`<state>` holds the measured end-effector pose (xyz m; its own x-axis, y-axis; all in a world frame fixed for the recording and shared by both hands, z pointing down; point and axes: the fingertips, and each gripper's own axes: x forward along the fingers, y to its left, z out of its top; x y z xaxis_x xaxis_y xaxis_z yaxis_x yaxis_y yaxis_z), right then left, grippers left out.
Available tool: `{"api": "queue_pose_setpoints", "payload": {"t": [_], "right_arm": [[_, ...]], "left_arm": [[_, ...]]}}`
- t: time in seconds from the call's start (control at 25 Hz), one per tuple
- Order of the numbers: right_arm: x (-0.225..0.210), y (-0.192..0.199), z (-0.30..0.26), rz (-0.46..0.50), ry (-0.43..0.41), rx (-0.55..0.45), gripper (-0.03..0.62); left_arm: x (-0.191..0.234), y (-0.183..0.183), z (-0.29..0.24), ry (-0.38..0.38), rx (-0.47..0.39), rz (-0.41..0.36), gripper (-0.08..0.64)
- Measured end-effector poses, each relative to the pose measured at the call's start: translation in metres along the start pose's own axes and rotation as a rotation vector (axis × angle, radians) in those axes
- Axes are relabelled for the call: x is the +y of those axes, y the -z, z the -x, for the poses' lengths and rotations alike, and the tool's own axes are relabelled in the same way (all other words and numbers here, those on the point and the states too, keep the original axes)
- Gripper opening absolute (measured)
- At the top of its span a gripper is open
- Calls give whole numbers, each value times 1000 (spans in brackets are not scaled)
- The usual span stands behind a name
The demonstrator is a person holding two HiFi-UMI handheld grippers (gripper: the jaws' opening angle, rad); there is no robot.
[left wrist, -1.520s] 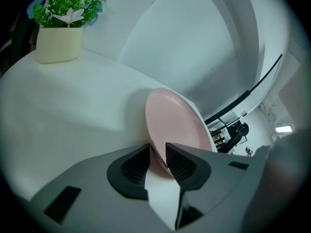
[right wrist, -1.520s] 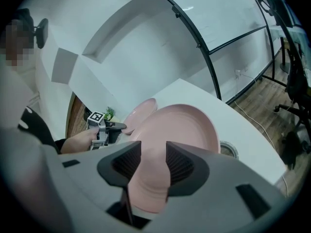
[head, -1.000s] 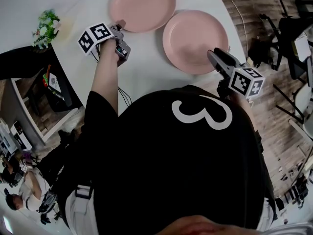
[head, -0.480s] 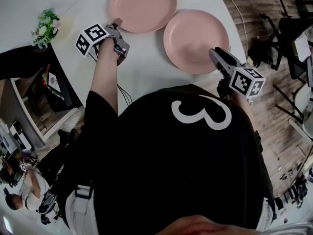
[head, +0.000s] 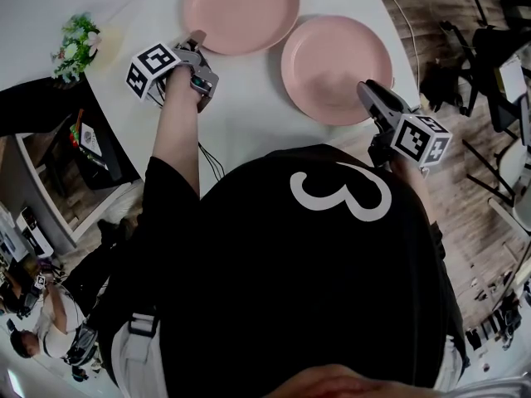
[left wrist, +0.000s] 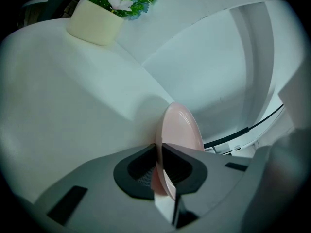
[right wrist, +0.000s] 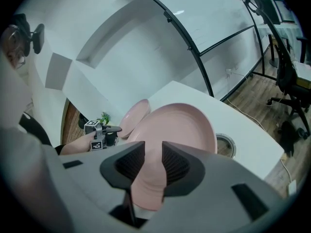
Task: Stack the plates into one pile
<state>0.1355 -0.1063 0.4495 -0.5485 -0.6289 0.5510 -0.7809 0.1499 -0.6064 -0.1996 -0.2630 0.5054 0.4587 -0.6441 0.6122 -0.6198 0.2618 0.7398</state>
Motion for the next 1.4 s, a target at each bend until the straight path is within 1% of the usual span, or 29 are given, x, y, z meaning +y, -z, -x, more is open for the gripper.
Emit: {"api": "queue_pose_setpoints", "payload": {"t": [0.12, 0.32, 0.52, 0.68, 0.96, 1.16, 1.4], "right_arm": [[4, 2, -2, -11, 10, -4, 121], [6, 3, -5, -16, 18, -7, 118], [6, 5, 4, -2, 14, -21, 115], [5, 8, 10, -4, -9, -17, 115], [-2, 6, 24, 6, -35, -28, 112], [-16, 11, 52, 12, -56, -39, 112], [-21, 12, 62, 15, -69, -35, 112]], "left_arm": [[0, -4, 5, 31, 0, 12, 46], [-9, -10, 9, 86, 0, 9, 46], [-23, -3, 22, 121, -14, 1, 46], [-37, 4, 35, 143, -28, -6, 46], [-57, 31, 54, 160, -28, -19, 46], [-76, 69, 63, 172, -27, -32, 46], [-79, 92, 64, 165, -7, -27, 48]]}}
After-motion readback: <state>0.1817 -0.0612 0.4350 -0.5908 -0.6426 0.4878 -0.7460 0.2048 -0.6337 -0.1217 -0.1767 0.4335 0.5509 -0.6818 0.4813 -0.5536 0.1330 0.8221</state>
